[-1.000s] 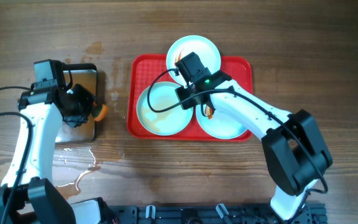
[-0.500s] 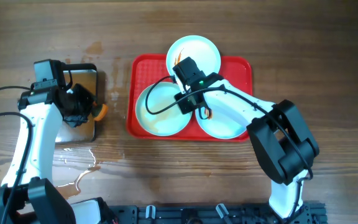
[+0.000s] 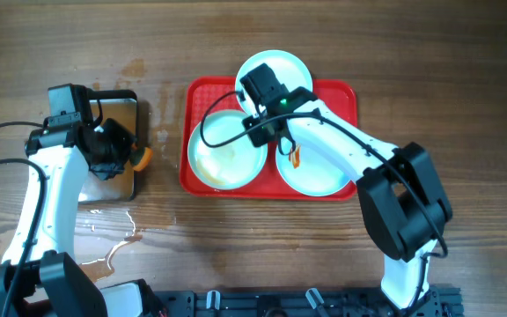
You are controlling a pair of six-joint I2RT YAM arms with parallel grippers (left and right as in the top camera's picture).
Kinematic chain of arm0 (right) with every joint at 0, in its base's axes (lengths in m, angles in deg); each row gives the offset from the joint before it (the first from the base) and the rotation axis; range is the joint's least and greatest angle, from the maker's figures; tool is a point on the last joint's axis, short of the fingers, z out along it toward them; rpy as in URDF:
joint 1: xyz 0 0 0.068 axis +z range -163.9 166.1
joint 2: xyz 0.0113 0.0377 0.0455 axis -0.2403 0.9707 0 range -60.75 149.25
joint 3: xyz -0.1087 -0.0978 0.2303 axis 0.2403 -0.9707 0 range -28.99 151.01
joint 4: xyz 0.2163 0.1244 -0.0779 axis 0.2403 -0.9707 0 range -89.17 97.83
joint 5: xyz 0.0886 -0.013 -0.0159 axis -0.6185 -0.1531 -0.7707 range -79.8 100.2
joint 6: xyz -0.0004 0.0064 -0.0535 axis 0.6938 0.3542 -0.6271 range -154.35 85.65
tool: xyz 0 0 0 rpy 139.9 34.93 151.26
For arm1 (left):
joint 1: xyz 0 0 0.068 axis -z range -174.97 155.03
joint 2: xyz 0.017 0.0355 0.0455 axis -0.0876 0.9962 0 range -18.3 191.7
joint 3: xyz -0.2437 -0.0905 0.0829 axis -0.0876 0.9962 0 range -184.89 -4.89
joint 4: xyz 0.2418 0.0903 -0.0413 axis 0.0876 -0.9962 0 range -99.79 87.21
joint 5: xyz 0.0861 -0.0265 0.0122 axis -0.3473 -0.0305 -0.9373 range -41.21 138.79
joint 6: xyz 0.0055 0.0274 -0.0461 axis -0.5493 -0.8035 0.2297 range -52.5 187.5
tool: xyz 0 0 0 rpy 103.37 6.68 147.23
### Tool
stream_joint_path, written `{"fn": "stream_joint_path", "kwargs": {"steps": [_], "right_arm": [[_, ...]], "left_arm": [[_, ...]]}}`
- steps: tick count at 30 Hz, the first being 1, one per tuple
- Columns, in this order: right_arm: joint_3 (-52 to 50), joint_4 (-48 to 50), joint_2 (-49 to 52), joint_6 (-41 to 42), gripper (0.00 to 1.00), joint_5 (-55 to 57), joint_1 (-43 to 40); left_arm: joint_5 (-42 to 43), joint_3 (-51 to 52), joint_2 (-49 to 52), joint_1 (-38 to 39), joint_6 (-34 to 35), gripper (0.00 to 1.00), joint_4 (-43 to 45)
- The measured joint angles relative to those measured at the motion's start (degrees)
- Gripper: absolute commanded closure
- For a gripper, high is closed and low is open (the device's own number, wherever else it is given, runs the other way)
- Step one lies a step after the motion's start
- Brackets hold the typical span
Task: Clean dirty plates on tray and stack at the side
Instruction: 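Lift the cleaned lower-left plate off the red tray with the right gripper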
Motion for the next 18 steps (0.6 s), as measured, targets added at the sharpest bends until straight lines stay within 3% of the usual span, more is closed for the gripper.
{"fn": "stream_joint_path", "kwargs": {"steps": [12, 18], "right_arm": [[1.3, -2.7, -5.6, -2.4, 0.96, 15.9, 2.8], [1.3, -0.5, -15.1, -6.3, 0.96, 26.1, 8.3]], "left_arm": [[0.2, 0.0, 0.0, 0.0, -1.1, 0.96, 0.0], [0.2, 0.0, 0.0, 0.0, -1.1, 0.96, 0.0]]}}
